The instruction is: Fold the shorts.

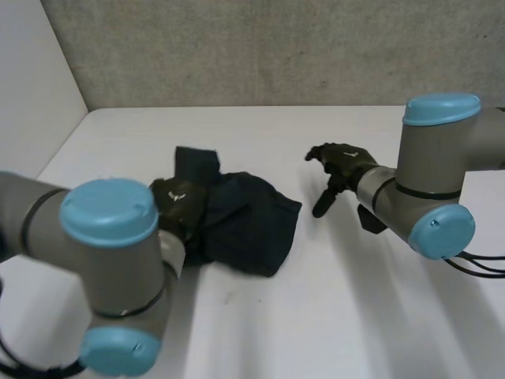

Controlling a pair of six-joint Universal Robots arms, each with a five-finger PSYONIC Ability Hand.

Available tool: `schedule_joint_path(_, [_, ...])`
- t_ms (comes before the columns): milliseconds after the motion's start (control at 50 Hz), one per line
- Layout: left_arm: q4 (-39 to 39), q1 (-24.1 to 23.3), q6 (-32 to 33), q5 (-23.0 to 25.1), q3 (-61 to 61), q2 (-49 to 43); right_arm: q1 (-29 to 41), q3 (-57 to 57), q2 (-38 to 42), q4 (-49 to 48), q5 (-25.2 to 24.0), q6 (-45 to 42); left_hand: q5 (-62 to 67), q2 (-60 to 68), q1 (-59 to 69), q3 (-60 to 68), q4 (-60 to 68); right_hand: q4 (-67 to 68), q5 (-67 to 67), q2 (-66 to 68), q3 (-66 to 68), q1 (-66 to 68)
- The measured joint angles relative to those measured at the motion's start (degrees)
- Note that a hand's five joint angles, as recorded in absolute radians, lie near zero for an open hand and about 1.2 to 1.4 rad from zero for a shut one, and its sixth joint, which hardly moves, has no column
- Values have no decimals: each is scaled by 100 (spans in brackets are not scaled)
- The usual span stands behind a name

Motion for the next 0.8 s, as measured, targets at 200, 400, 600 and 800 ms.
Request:
schedule_joint_path(200, [-19,-31,-811,38,-1209,754,279,-1111,722,881,-812,1016,0,-111,0,-117,-106,0,1,0,0,0])
schedule_joint_path(400, [-21,-167,-813,40,-1872,1199,693,-1783,1399,1199,-949,1131,-353,-435,-30,-465,-418,0,0,0,0,1])
schedule_joint_path(600, [-181,-185,-728,67,-2186,1897,1002,-1751,1567,1196,-892,-3,-3530,-3433,-3249,-3464,-3464,3924,3778,4198,4066,3464])
schedule_joint_path(800, [-404,279,-699,99,-1721,2682,1157,-791,375,763,-233,-1369,-5207,-5134,-4825,-5123,-5129,5367,5121,5343,5448,4119])
